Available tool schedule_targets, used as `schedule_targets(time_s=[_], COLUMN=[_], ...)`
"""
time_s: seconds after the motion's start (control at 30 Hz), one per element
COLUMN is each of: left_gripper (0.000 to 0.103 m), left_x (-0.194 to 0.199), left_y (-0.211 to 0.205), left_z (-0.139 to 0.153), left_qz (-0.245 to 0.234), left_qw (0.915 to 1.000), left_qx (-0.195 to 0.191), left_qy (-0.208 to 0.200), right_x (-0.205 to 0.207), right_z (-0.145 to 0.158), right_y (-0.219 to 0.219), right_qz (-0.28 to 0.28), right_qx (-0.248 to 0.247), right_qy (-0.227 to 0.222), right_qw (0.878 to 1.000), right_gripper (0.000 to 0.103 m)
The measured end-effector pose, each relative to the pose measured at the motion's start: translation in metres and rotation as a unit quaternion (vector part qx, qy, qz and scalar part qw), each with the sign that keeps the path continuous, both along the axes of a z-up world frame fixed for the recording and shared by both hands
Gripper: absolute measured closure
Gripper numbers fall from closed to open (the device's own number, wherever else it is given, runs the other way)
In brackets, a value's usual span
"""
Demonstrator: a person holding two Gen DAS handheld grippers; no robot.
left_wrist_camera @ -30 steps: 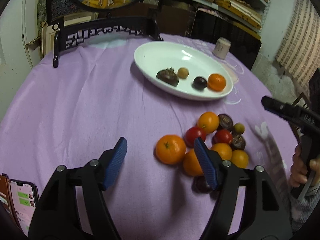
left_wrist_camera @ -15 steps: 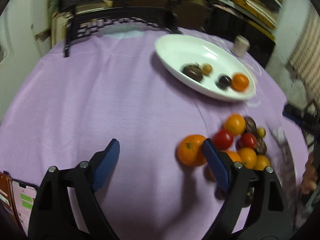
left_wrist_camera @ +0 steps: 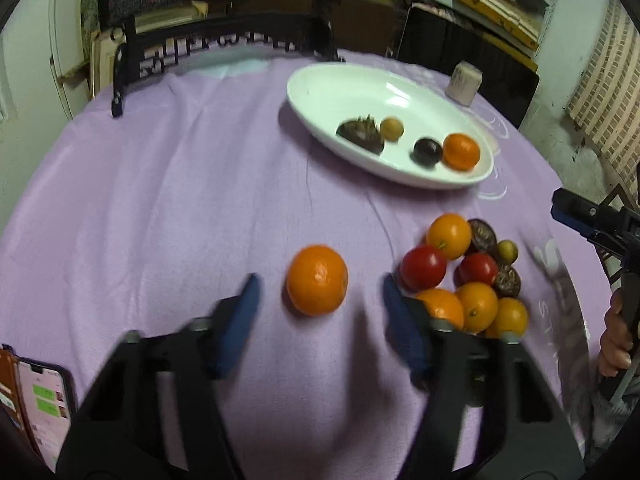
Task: Organize fruits
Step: 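Grasp an orange with the left tool while the right tool grasps a small yellow fruit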
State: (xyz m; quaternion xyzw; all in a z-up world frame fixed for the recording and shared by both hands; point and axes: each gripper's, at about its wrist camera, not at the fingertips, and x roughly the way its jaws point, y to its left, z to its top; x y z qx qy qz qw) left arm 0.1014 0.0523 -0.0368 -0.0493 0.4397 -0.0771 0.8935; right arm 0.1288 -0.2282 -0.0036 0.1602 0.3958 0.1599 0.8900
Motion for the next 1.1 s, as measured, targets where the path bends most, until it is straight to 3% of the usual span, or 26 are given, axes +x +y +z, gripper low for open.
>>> schedule_targets(time_s=[0.27, 0.33, 0.67, 0.9, 1.1], left_gripper=[0.056, 0.067, 0.068, 0.068, 0.068], left_x=[0.003, 0.004, 0.003, 0.005, 0.007], left_y=[-0.005, -0.005, 0.01, 0.009, 0.008], left_z=[-0.005, -0.005, 0.003, 0.0, -0.004], left_qz=[0.002, 0.007, 0.027, 0.026, 0.025], left_qw=[0.9997, 0.9994, 0.9993, 0.9995, 0.9995], left_qx=[0.022, 0.032, 0.015, 0.015, 0.016], left_qy=[-0.005, -0.008, -0.02, -0.012, -0.006], right_x=[0.0, 0.0, 0.001, 0.007, 0.013], right_z=[-0.002, -0.005, -0.021, -0.036, -0.048], right_y=[0.006, 0.008, 0.024, 0.02, 0.02], right_qz=[0.016, 0.021, 0.067, 0.059, 0.054], right_qx=[-0.006, -0.004, -0.021, -0.006, 0.01], right_qy=[0.004, 0.01, 0.059, 0.085, 0.099], right_qw=[1.0, 1.0, 0.996, 0.995, 0.994], right_gripper=[0.038, 0.038, 0.038, 0.057, 0.061])
